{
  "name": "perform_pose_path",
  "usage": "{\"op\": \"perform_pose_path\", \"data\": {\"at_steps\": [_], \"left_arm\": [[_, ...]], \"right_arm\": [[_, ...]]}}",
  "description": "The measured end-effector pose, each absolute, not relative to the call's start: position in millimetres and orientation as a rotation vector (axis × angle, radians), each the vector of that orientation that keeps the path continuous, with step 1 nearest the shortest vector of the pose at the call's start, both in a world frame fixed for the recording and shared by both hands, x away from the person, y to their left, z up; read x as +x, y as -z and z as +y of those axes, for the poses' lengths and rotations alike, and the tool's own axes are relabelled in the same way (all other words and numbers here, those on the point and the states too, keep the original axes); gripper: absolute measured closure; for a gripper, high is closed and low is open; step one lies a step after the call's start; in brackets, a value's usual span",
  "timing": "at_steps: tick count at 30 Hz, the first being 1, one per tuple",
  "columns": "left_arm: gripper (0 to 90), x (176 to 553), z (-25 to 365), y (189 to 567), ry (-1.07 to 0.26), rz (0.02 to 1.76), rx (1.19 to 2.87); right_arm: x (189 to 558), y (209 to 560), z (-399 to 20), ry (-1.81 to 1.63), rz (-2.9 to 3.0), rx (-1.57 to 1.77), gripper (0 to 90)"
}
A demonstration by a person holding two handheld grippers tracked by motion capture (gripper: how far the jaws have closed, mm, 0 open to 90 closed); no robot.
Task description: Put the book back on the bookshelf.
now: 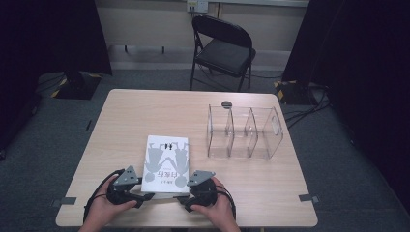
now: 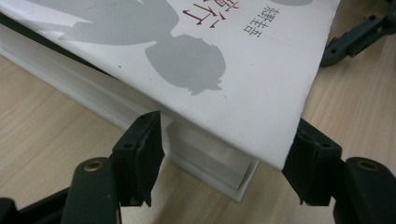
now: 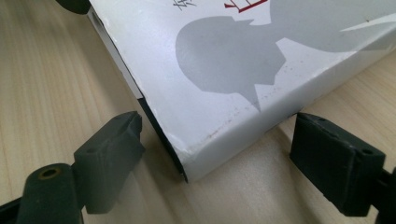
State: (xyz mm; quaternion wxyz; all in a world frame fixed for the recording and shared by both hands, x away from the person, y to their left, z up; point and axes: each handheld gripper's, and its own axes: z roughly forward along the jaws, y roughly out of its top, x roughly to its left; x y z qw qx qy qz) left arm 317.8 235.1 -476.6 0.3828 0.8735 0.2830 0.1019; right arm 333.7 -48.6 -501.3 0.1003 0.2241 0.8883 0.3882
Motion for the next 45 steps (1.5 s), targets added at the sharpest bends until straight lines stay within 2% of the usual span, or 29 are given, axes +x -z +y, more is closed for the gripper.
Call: {"op": "perform_pose_path", "data": {"at_steps": [6, 23, 39, 45], "left_arm": [[34.3, 318.5, 233.5, 468.8, -0.280, 0.719, 2.221], [34.5, 325.4, 230.9, 461.5, -0.250, 0.729, 2.173], [34.6, 324.0, 224.8, 479.4, -0.282, 0.721, 2.334], [32.9, 323.2, 221.4, 484.8, -0.307, 0.729, 2.333]], "right_arm": [[332.9, 501.5, -44.6, -1.127, 2.616, 0.700, 11.4], [335.9, 501.9, -38.5, -1.105, 2.566, 0.780, 9.1], [337.5, 501.8, -35.2, -1.084, 2.544, 0.823, 8.9], [336.7, 501.7, -34.5, -1.084, 2.542, 0.837, 8.9]]}}
